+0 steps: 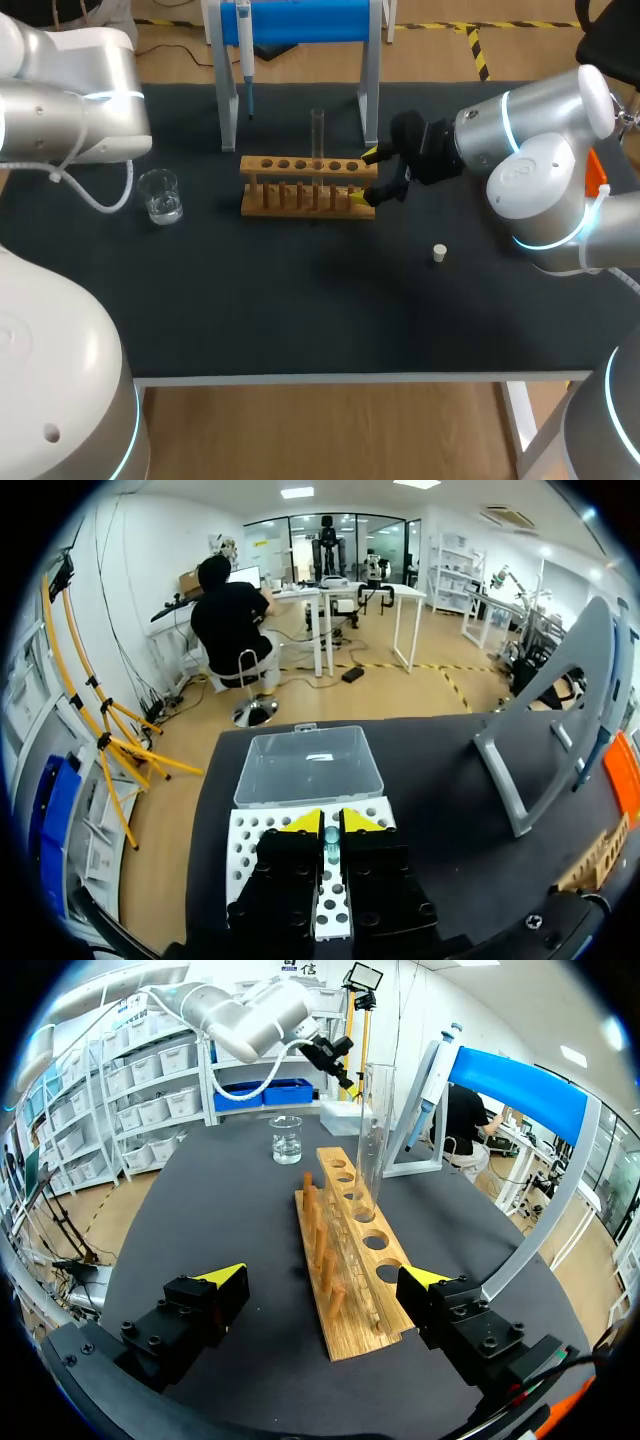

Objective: Invert the test tube, pick up the pipette, mount the tip to pipette, aspirate from beaker and dispense into the tube, eject the tip, return the pipette, and cap with the stopper.

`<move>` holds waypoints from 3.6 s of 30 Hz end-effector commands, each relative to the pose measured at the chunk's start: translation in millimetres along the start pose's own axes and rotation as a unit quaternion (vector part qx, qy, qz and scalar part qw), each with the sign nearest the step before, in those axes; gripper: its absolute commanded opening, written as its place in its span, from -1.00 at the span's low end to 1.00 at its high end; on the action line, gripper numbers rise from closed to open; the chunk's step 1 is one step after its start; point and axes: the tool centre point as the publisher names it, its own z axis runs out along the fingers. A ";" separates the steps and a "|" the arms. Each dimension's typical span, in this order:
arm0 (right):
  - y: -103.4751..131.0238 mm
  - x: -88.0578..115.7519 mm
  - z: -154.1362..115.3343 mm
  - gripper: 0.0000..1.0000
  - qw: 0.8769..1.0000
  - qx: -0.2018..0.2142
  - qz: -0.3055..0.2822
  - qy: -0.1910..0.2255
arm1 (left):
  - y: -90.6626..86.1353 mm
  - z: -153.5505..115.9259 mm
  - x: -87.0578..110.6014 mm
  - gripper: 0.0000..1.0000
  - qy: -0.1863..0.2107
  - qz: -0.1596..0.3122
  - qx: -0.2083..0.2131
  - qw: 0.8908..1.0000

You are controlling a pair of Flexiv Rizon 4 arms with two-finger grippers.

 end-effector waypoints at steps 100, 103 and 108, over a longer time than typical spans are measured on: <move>-0.1 -0.2 -0.9 1.00 1.000 0.001 0.000 0.001 | 51.3 -343.5 383.4 -1.00 0.502 0.407 0.007 0.763; -0.1 -0.2 -0.9 1.00 1.000 0.001 0.000 0.001 | 51.7 -344.0 383.7 -1.00 0.499 0.406 0.001 0.766; -0.1 -0.2 -0.9 1.00 1.000 0.001 0.000 0.001 | 51.7 -344.0 383.7 -1.00 0.499 0.406 0.001 0.766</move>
